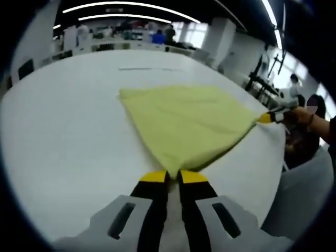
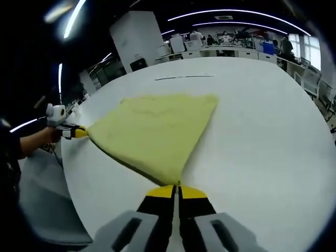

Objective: Fold the garment on the visible template until the final outline fits inside the template.

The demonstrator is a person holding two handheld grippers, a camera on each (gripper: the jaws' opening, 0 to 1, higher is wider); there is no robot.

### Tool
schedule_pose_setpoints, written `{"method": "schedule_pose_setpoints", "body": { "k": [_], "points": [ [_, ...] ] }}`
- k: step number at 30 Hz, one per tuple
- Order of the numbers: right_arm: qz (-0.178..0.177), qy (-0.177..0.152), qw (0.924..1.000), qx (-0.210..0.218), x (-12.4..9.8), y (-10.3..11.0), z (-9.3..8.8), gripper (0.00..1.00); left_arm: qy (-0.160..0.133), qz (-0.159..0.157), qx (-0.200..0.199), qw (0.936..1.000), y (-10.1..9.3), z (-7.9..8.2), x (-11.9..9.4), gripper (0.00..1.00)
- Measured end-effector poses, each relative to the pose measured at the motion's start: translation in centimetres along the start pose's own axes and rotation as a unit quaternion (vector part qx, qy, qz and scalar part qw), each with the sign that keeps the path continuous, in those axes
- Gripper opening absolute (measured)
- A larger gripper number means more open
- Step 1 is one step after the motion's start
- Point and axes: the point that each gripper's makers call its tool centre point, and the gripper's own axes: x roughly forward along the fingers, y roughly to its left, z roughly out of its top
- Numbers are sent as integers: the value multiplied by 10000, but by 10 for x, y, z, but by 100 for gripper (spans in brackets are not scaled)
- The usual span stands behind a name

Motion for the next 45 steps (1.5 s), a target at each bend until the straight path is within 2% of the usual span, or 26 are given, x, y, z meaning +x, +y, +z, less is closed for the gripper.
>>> {"method": "schedule_pose_setpoints", "body": {
  "k": [2, 4, 7, 12, 17, 22, 24, 25, 28, 34, 41, 45],
  "points": [
    [-67, -137, 9998, 116, -2, 0, 8, 4, -28, 25, -39, 10000, 1, 1, -1, 16],
    [-83, -216, 9992, 322, -5, 2, 13, 16, -176, 58, -313, 9993, 2, 5, -4, 28],
    [-206, -379, 9989, 181, -10, 6, 26, 33, -402, 121, -463, 9980, 3, 15, -10, 43],
    [-147, -483, 9986, 182, -15, 19, 42, 53, -622, 219, -450, 9968, 0, 29, -22, 62],
    [-82, -656, 9978, 41, -24, 35, 62, 66, -885, 237, -380, 9951, -7, 48, -34, 75],
    [-98, -828, 9965, -109, -34, 45, 76, 83, -961, 229, -298, 9947, -19, 60, -43, 89],
    [-135, -884, 9958, -171, -39, 48, 82, 89, -1012, 204, -268, 9943, -25, 66, -49, 93],
    [-154, -915, 9955, -208, -42, 49, 84, 91, -1129, 199, -219, 9932, -28, 72, -53, 94],
    [-158, -974, 9948, -251, -48, 56, 87, 99, -1174, 185, -229, 9926, -34, 78, -59, 98],
    [-162, -892, 9950, -428, -54, 72, 84, 100, -1024, 215, -69, 9945, -38, 75, -67, 99],
    [-315, -739, 9947, -635, -54, 79, 74, 100, -1009, 503, 73, 9936, -32, 72, -79, 99],
    [-343, -848, 9937, -645, -60, 82, 76, 100, -940, 714, 232, 9927, -30, 69, -86, 99]
  ]
}}
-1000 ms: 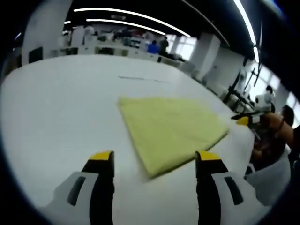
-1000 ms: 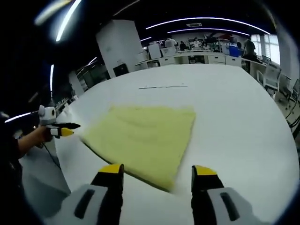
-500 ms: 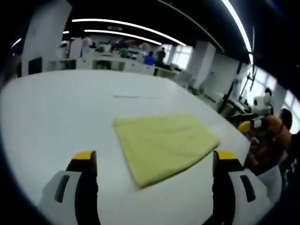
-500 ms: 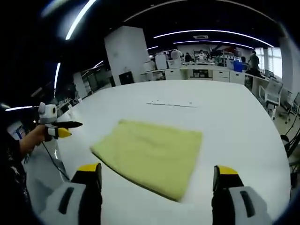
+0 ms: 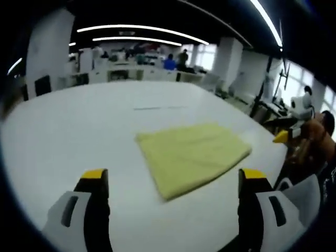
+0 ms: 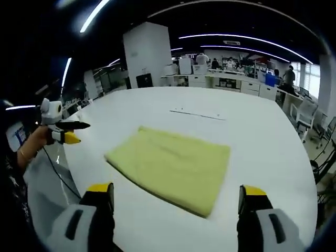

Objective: Fold the garment on the visible template until the final outline fits inside the template.

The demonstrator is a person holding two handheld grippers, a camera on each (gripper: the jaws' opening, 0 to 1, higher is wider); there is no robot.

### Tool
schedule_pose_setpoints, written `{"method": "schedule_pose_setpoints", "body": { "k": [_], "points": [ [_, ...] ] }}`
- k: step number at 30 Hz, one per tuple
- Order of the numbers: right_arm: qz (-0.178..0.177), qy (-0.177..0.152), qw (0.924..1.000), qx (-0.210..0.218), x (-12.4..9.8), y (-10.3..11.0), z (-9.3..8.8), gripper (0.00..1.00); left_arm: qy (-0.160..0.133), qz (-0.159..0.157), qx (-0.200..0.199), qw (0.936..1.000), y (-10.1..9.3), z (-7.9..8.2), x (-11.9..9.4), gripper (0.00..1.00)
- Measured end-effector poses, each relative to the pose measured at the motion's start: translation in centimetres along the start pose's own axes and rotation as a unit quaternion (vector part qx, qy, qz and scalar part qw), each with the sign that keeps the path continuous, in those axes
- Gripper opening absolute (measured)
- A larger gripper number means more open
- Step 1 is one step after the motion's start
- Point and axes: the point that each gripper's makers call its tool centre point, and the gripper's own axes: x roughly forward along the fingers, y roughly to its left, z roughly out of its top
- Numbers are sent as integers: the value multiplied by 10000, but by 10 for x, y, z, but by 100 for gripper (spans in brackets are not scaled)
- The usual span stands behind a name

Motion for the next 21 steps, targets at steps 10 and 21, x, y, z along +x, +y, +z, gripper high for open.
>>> {"method": "schedule_pose_setpoints", "body": {
  "k": [10, 21],
  "points": [
    [-179, -255, 9995, -106, -6, 0, 11, 99, 53, -36, 29, 10000, -12, -6, -10, 99],
    [-161, -596, 9981, 45, -16, 7, 14, 99, 11, -106, 5, 9999, -22, -7, -19, 99]
  ]
}}
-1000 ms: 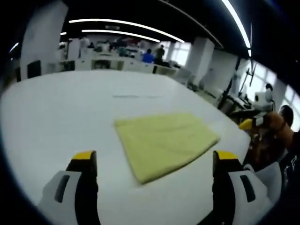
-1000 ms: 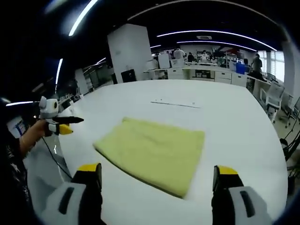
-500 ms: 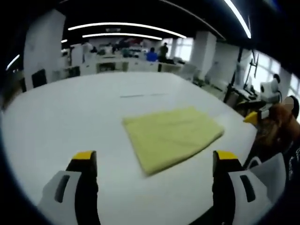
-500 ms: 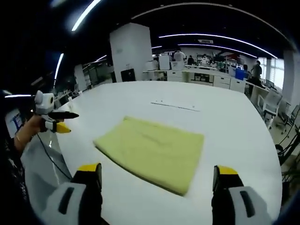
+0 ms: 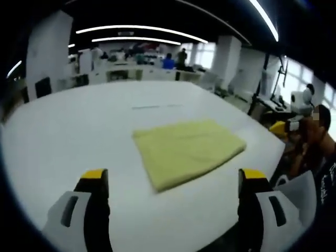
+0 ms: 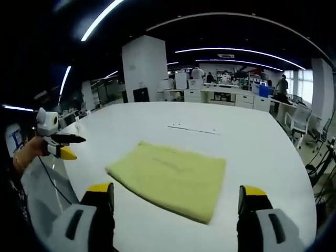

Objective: Fold the garment on the visible template until the final outline fits inside the template.

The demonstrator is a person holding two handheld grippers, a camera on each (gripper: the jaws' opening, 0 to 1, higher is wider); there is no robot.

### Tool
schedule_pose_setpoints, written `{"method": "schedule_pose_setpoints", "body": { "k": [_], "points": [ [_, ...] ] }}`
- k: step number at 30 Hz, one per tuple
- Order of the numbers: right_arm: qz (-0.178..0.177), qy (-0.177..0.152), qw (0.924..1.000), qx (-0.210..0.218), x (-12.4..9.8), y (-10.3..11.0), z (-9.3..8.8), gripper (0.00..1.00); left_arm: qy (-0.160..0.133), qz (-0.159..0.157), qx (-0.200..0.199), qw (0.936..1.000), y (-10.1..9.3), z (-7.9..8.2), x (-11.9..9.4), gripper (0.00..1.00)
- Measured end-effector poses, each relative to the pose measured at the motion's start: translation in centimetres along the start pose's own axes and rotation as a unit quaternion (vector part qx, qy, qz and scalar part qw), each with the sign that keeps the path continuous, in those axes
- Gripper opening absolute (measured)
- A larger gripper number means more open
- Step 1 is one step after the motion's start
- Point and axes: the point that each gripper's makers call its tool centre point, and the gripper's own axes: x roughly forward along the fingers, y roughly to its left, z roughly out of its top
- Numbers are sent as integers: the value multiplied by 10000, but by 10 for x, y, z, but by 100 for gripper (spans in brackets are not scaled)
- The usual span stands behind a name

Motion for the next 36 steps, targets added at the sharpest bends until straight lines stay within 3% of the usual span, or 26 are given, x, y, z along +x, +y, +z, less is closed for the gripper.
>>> {"method": "schedule_pose_setpoints", "body": {
  "k": [5, 17, 36],
  "points": [
    [-1, 56, 10000, 2, -3, 2, -4, 99, -38, -94, -45, 9999, -7, -2, -2, 99],
    [-32, 234, 9997, -40, -3, 2, -12, 99, -38, 140, -24, 9999, 4, -5, -6, 99],
    [-259, 184, 9995, 55, -16, -8, -17, 99, -50, 180, 10, 9998, 1, -4, -8, 99]
  ]
}}
